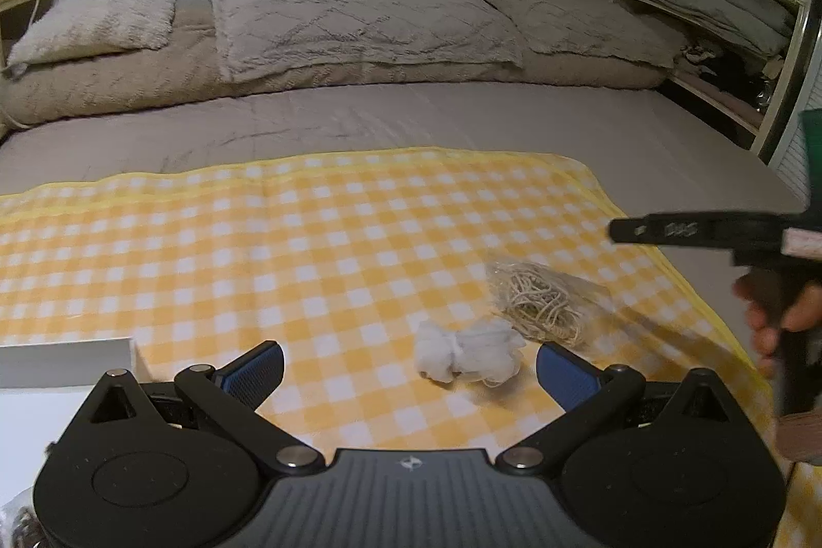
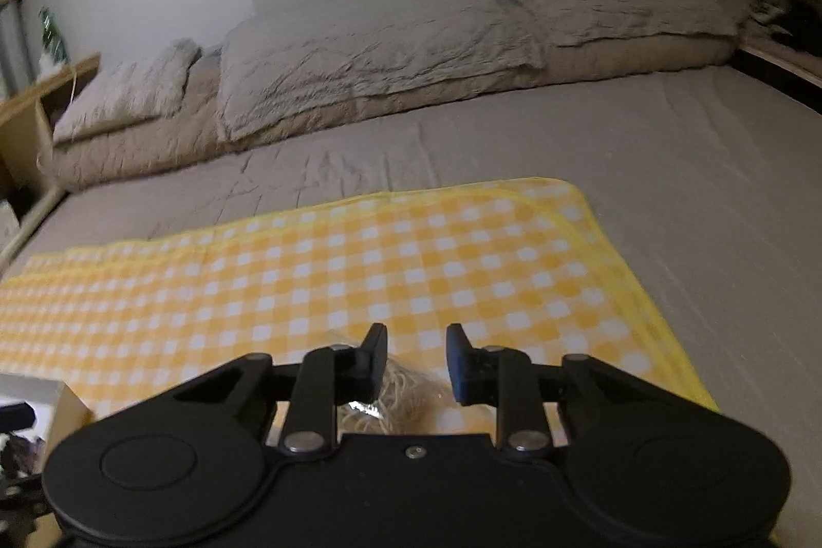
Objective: Organize soft objects
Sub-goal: 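Grasp the cotton ball with the left tool while the right tool grasps the bagged rubber bands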
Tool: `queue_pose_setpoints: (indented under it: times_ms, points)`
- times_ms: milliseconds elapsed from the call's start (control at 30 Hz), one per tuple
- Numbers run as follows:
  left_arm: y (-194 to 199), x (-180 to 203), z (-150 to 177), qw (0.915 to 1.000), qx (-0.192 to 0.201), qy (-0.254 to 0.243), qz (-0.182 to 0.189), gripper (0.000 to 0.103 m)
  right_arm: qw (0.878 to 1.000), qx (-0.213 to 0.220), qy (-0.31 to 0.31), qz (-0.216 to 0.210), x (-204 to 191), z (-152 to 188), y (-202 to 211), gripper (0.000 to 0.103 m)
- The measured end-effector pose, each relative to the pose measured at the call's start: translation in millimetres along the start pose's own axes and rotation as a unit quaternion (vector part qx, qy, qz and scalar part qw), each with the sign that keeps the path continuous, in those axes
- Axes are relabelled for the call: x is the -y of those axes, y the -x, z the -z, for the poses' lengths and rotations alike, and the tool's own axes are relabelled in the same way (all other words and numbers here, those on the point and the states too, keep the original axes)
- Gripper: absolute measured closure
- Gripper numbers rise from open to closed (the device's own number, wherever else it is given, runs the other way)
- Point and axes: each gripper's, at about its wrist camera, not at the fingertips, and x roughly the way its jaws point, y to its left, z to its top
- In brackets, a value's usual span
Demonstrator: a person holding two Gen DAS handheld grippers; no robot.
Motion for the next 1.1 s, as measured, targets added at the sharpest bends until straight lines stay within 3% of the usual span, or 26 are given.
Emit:
queue_pose_setpoints:
  times_ms: [100,333,567,633,767,833,967,1100]
  points:
    - [-15,1,-1,0.9999,-0.004,-0.003,0.010,0.001,1.000,-0.014,0.016,-0.014,-2,5,-27,0.085]
    - [-53,10,5,0.9992,-0.011,-0.032,0.023,0.002,0.997,-0.046,0.030,-0.057,-2,23,-75,0.086]
    - [-90,17,8,0.9981,-0.018,-0.034,0.047,0.006,0.988,-0.049,0.129,-0.065,-17,49,-89,0.086]
    - [-99,16,9,0.9982,-0.024,-0.026,0.048,0.008,0.987,-0.050,0.134,-0.071,-16,49,-90,0.086]
    - [-110,11,11,0.9978,-0.032,0.004,0.057,0.026,0.985,-0.054,0.141,-0.085,-12,45,-88,0.086]
    - [-113,8,10,0.9977,-0.030,0.013,0.060,0.035,0.982,-0.056,0.154,-0.091,-12,41,-85,0.083]
    - [-113,6,10,0.9976,-0.026,0.019,0.061,0.046,0.978,-0.044,0.186,-0.088,-10,36,-86,0.058]
    - [-112,2,10,0.9973,-0.029,0.026,0.062,0.050,0.978,-0.036,0.177,-0.101,0,37,-91,0.053]
